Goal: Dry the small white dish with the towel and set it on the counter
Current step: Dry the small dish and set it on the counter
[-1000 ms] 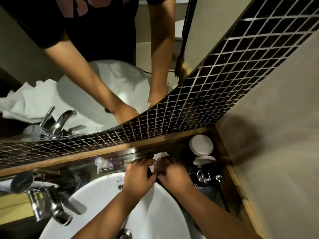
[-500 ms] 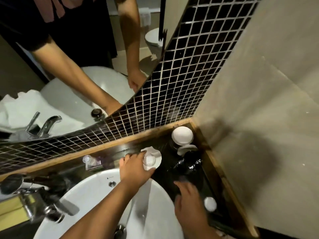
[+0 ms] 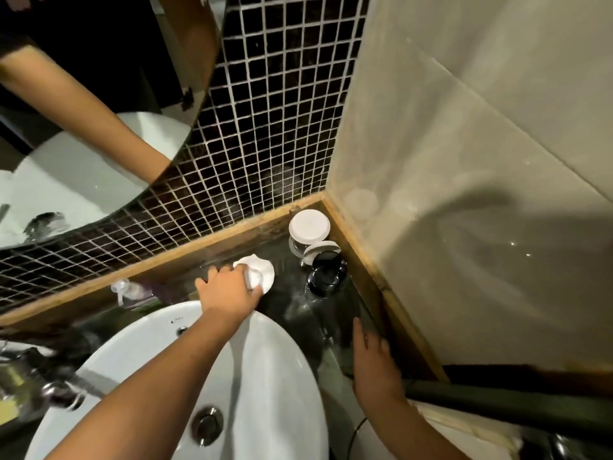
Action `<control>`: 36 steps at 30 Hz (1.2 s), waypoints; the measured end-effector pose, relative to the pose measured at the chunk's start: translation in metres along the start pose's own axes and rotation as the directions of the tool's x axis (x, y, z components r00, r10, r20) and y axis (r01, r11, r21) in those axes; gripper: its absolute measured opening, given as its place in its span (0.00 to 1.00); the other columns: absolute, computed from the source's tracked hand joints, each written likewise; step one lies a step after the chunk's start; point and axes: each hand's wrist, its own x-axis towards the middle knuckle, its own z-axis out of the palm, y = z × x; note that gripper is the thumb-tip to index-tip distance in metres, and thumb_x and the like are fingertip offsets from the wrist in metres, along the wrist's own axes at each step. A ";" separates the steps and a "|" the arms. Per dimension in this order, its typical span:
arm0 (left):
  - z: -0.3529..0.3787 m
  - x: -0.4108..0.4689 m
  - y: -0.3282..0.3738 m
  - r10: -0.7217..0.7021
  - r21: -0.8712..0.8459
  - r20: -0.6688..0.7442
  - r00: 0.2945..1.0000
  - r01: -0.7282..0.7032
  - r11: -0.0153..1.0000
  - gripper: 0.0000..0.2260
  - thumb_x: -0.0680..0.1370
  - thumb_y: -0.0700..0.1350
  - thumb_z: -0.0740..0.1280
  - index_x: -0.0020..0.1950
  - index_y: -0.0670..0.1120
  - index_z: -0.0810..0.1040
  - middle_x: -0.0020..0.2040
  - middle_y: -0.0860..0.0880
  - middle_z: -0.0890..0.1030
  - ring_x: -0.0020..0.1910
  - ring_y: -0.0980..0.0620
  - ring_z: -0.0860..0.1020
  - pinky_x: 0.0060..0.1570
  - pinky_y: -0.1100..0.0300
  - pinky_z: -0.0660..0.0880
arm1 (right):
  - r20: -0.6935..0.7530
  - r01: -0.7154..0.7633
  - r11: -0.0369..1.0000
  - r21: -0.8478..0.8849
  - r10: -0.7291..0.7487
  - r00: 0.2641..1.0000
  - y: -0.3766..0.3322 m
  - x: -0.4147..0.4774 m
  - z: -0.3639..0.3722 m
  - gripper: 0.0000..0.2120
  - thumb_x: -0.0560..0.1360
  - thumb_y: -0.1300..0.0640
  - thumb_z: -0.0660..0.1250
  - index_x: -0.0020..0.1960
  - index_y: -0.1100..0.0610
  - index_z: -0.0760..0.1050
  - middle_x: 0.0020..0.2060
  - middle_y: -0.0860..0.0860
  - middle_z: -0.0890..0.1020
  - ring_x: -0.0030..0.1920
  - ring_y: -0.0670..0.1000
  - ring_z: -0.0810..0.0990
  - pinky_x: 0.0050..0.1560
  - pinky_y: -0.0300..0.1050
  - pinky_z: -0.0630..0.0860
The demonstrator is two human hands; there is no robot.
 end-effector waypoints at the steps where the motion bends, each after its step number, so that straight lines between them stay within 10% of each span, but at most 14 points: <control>1: 0.000 0.000 0.001 -0.010 -0.019 0.004 1.000 0.010 1.000 0.26 0.76 0.63 0.63 0.72 0.55 0.69 0.68 0.47 0.76 0.67 0.43 0.69 0.65 0.41 0.64 | -0.014 0.032 0.999 -0.004 -0.032 0.999 -0.001 0.000 0.000 0.43 0.79 0.63 0.64 0.80 0.57 0.35 0.79 0.57 0.57 0.75 0.58 0.60 0.73 0.48 0.65; 11: -0.001 -0.023 -0.013 -0.050 -0.465 -0.031 0.998 0.030 0.885 0.32 0.71 0.57 0.73 0.72 0.56 0.67 0.69 0.50 0.73 0.67 0.44 0.71 0.67 0.40 0.68 | -0.019 0.292 0.956 -0.037 -0.293 0.956 -0.062 0.004 -0.020 0.38 0.79 0.62 0.63 0.81 0.55 0.44 0.78 0.57 0.59 0.74 0.58 0.61 0.75 0.51 0.62; 22: -0.011 -0.031 -0.066 -0.111 -0.572 -0.061 0.992 0.056 0.818 0.16 0.72 0.51 0.72 0.59 0.51 0.81 0.53 0.52 0.84 0.53 0.51 0.81 0.54 0.61 0.72 | -0.080 0.478 0.877 0.047 -0.473 0.877 -0.188 0.077 -0.094 0.31 0.76 0.64 0.66 0.77 0.57 0.59 0.73 0.57 0.67 0.73 0.57 0.63 0.74 0.46 0.59; 36: 0.006 -0.021 -0.043 -0.185 -0.404 0.025 0.982 0.180 0.897 0.16 0.77 0.56 0.62 0.62 0.57 0.78 0.57 0.55 0.83 0.62 0.51 0.75 0.71 0.45 0.55 | -0.083 0.459 0.886 0.059 -0.454 0.887 -0.184 0.101 -0.068 0.32 0.78 0.63 0.66 0.78 0.56 0.57 0.74 0.56 0.68 0.73 0.57 0.66 0.73 0.48 0.66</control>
